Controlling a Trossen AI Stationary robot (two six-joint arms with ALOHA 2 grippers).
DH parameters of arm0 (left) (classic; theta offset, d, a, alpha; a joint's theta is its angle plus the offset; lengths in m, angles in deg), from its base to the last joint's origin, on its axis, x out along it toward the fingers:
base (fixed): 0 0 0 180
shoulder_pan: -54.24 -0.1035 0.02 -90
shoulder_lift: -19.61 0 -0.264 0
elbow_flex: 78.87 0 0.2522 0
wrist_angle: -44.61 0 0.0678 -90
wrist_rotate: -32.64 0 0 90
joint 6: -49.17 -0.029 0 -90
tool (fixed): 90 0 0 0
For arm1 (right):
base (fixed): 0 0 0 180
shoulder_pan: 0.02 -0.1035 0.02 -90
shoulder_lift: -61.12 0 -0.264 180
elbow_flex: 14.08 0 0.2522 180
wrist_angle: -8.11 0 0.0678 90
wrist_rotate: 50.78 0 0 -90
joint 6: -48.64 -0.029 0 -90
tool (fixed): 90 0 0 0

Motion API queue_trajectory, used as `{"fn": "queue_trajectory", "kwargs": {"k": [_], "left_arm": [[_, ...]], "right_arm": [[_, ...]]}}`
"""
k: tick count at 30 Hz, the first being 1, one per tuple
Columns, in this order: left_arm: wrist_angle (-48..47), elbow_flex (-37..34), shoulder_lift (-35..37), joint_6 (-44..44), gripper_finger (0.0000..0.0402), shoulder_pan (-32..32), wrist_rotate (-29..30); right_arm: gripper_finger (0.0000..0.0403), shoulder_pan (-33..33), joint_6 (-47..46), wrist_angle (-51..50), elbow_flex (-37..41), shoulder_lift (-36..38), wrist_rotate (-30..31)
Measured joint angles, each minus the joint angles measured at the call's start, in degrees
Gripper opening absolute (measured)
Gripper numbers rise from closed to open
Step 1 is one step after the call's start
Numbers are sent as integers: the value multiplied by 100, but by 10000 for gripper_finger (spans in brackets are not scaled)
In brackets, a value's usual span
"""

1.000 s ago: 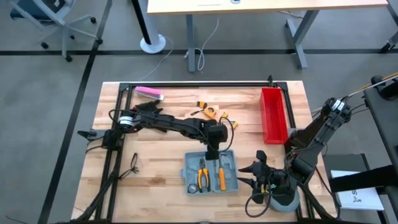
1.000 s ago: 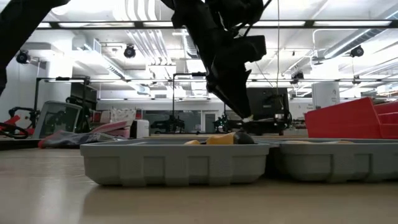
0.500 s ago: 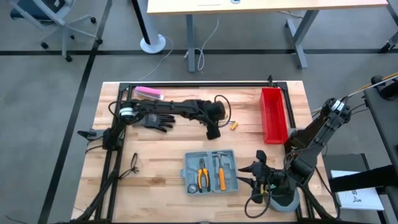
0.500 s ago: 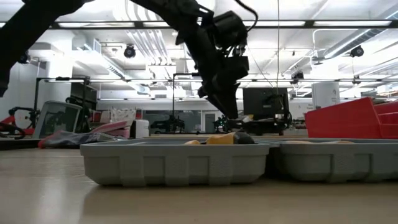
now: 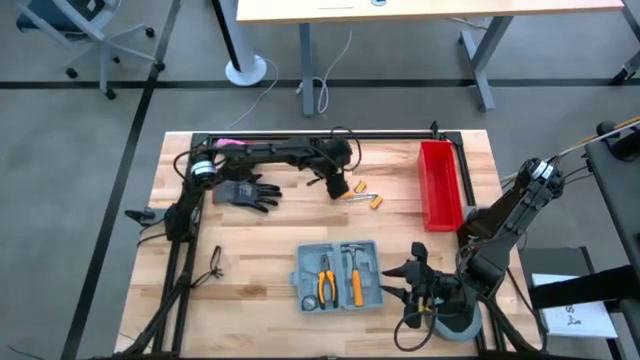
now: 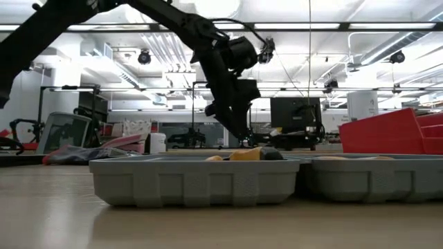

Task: Prefit tool cases
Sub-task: Put the nut driver into the pre-fit tool case

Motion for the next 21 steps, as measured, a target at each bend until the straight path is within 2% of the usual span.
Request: {"fn": "queue_trajectory", "kwargs": {"k": [4, 12, 17, 21], "left_arm": [[-89, 0, 0, 95, 189, -158, 0], [-323, -74, 0, -1319, 179, -216, 363], [-424, -76, -35, -1931, 168, -238, 347], [-568, -79, -124, -2040, 165, -292, 100]], "right_arm": [[129, 0, 200, 158, 0, -98, 15], [119, 0, 542, 559, 0, -128, 21], [125, 0, 703, 697, 0, -128, 30], [131, 11, 722, 728, 0, -126, 28]]}}
